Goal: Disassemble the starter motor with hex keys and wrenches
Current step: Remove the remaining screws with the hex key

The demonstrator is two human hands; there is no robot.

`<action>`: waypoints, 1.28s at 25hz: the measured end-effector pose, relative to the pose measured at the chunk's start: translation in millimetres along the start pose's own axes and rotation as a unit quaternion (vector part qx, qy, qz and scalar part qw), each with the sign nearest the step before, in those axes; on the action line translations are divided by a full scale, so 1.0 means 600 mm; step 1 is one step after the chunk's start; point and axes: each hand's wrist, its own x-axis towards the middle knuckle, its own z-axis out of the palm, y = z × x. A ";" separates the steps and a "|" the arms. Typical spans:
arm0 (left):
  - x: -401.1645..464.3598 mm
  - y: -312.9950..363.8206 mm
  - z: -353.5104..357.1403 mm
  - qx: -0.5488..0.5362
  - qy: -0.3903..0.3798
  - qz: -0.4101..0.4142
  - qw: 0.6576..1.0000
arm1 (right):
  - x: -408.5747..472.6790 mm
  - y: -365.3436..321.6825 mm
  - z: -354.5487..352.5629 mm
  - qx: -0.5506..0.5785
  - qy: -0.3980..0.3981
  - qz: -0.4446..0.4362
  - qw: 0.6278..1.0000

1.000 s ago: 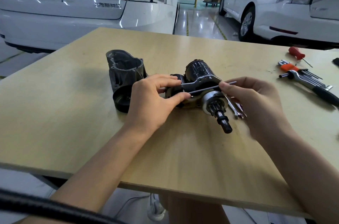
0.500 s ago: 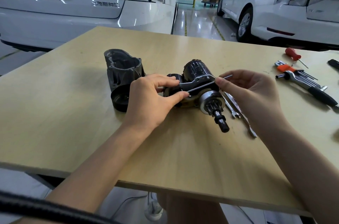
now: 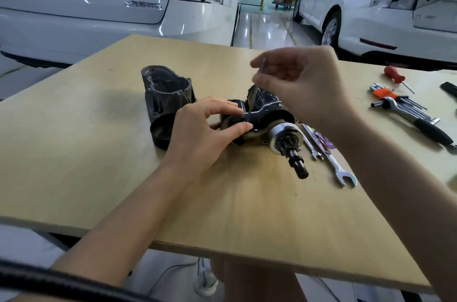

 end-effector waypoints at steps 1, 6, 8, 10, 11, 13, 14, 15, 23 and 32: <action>0.000 0.000 0.000 0.008 -0.002 0.002 1.000 | 0.010 -0.011 0.007 -0.034 -0.027 -0.020 0.999; 0.003 -0.004 -0.009 -0.017 -0.022 -0.088 0.996 | 0.014 -0.048 0.071 -0.224 -0.184 -0.149 0.945; 0.003 -0.011 -0.007 -0.044 -0.015 -0.123 0.991 | 0.006 -0.049 0.094 -0.294 -0.200 -0.175 0.918; 0.000 -0.018 -0.008 -0.056 -0.005 -0.125 0.991 | 0.001 -0.046 0.100 -0.307 -0.192 -0.173 0.916; 0.002 -0.017 -0.008 -0.055 -0.004 -0.119 0.991 | -0.002 -0.043 0.099 -0.290 -0.188 -0.171 0.923; 0.002 -0.013 -0.007 -0.061 -0.018 -0.097 0.993 | -0.008 -0.037 0.088 -0.234 -0.148 -0.155 0.948; 0.002 -0.012 -0.007 -0.069 -0.024 -0.093 0.993 | -0.009 -0.031 0.077 -0.175 -0.096 -0.128 0.972; 0.002 -0.014 -0.007 -0.071 -0.024 -0.086 0.993 | -0.009 -0.024 0.061 -0.083 -0.032 -0.081 0.993; -0.002 -0.009 0.003 -0.047 -0.002 -0.034 0.998 | -0.085 0.057 -0.021 0.311 0.154 0.213 0.913; -0.004 -0.008 0.007 -0.014 0.011 -0.005 1.000 | -0.093 0.071 -0.014 0.287 0.150 0.256 0.911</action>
